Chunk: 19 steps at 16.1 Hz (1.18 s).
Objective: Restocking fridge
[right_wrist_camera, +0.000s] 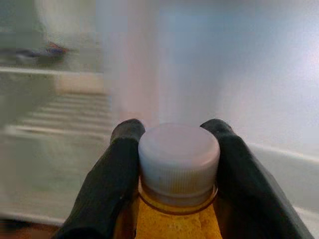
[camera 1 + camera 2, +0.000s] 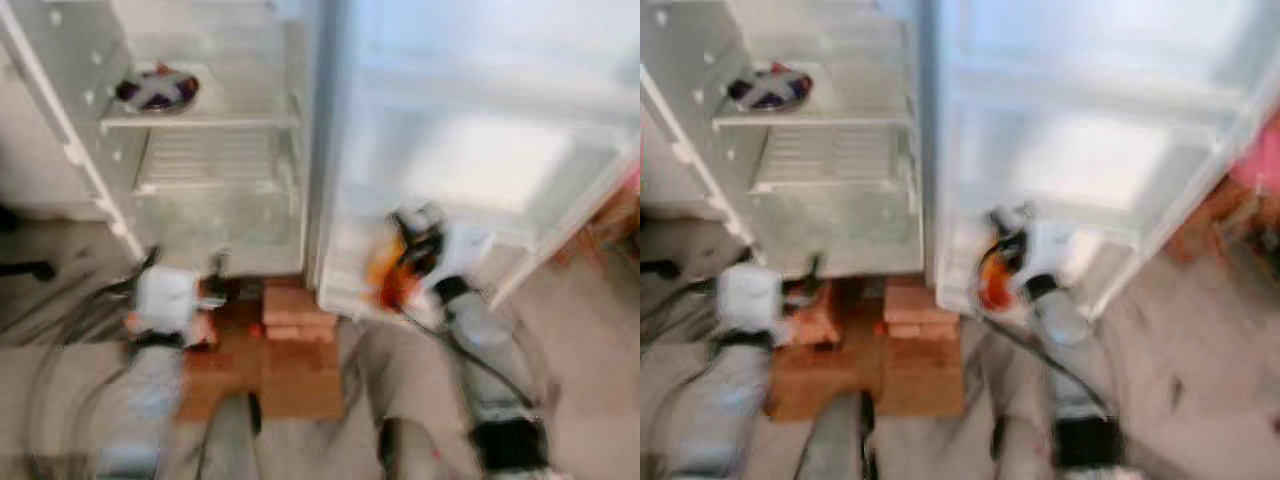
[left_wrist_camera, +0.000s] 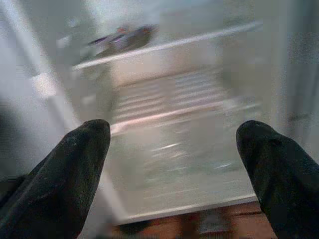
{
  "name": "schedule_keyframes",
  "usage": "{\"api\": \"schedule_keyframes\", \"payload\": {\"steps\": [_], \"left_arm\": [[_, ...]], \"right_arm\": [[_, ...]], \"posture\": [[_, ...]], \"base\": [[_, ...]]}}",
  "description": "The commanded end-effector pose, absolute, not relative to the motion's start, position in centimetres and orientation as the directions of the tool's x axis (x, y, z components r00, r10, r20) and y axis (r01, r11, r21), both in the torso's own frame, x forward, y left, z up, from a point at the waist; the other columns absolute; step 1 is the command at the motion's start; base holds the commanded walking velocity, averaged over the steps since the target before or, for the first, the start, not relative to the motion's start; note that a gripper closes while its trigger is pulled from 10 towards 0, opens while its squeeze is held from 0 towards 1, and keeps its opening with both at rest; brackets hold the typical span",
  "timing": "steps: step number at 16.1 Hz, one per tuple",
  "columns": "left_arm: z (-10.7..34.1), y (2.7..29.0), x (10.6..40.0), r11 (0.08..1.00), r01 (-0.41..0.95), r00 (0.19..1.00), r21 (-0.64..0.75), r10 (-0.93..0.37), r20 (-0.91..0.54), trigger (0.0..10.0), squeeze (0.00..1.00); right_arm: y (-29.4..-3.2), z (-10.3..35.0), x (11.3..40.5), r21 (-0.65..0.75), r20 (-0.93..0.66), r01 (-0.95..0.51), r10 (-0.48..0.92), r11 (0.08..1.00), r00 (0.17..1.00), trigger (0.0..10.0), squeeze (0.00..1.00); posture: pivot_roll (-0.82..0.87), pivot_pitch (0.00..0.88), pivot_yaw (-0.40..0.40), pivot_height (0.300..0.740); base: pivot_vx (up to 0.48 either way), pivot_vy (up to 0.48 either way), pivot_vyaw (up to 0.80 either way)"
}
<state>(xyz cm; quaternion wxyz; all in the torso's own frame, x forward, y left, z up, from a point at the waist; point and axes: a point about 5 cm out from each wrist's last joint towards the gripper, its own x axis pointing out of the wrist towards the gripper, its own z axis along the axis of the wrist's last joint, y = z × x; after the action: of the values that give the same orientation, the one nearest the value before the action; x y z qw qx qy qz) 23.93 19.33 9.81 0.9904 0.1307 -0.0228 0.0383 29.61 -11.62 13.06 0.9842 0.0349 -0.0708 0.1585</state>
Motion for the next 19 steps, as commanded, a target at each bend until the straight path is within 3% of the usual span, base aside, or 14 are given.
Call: {"api": "schedule_keyframes", "payload": {"steps": [1,6,8,11,19], "left_arm": [[10.03,18.14,24.19,0.974,-0.042,0.998,0.222,0.029,0.06,10.0,0.0],[9.44,17.79,24.08,0.971,-0.032,0.999,0.237,0.027,0.023,10.0,0.0],[9.59,17.64,24.07,0.969,-0.014,0.999,0.248,0.007,0.032,10.0,0.0],[9.73,17.55,24.08,0.973,-0.02,0.999,0.23,0.011,0.041,10.0,0.0],[9.5,17.49,23.84,0.971,-0.023,0.999,0.239,0.018,0.026,10.0,0.0]], "right_arm": [[-12.63,13.98,29.78,0.02,0.188,-0.294,0.285,0.956,0.94,10.0,0.0],[-12.83,14.2,30.08,0.017,0.196,-0.281,0.272,0.96,0.942,10.0,0.0],[-12.77,14.19,30.09,0.016,0.197,-0.281,0.272,0.96,0.942,10.0,0.0],[-12.62,14.24,30.18,0.016,0.2,-0.286,0.277,0.958,0.94,10.0,0.0],[-12.72,13.95,30.12,0.014,0.191,-0.284,0.276,0.959,0.942,10.0,0.0]], "posture": [[0.14,0.098,-0.014,0.625],[0.15,0.095,-0.015,0.625],[0.15,0.093,-0.017,0.625],[0.15,0.092,-0.018,0.625],[0.15,0.094,-0.02,0.615]], "base": [[0.48,0.0,0.0],[0.428,-0.052,0.0],[0.0,0.0,0.0],[0.0,-0.471,0.0],[0.0,0.0,0.0]]}}
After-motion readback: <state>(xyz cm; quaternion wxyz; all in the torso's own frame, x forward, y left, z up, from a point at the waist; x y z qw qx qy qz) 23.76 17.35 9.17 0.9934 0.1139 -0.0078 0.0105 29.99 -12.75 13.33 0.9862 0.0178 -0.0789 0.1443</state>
